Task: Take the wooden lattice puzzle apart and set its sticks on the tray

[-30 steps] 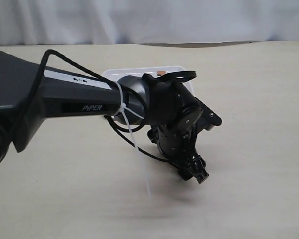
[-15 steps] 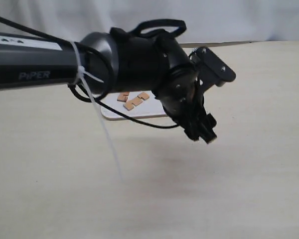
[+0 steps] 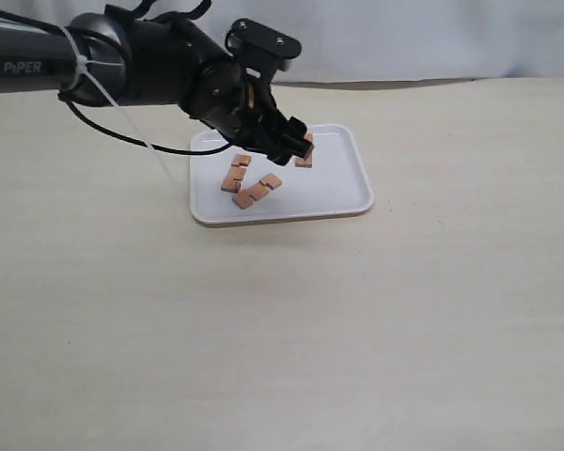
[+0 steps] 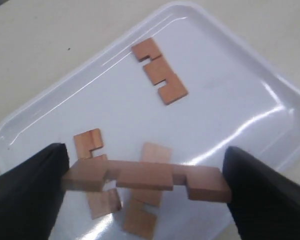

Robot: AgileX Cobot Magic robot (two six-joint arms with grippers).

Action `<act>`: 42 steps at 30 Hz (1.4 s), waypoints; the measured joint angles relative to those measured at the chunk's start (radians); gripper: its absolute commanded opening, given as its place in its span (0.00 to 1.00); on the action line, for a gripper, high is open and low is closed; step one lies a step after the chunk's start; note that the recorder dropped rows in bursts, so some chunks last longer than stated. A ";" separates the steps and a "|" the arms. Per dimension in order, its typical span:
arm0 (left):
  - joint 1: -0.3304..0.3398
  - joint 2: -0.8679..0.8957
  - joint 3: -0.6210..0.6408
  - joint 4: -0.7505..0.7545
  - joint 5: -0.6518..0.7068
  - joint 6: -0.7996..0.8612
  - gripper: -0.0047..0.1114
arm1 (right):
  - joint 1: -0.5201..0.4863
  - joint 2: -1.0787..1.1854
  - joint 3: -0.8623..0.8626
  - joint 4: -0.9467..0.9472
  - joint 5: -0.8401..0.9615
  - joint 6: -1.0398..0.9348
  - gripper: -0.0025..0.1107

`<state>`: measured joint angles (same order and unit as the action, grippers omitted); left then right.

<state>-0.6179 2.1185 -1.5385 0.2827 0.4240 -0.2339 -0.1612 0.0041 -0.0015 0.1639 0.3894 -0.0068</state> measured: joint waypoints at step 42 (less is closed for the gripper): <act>0.042 -0.325 0.268 -0.087 0.599 0.106 0.04 | 0.000 0.000 0.000 0.000 0.000 0.000 0.06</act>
<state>-0.5760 1.7939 -1.2703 0.1952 1.0232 -0.1275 -0.1612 0.0041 -0.0015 0.1639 0.3894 -0.0068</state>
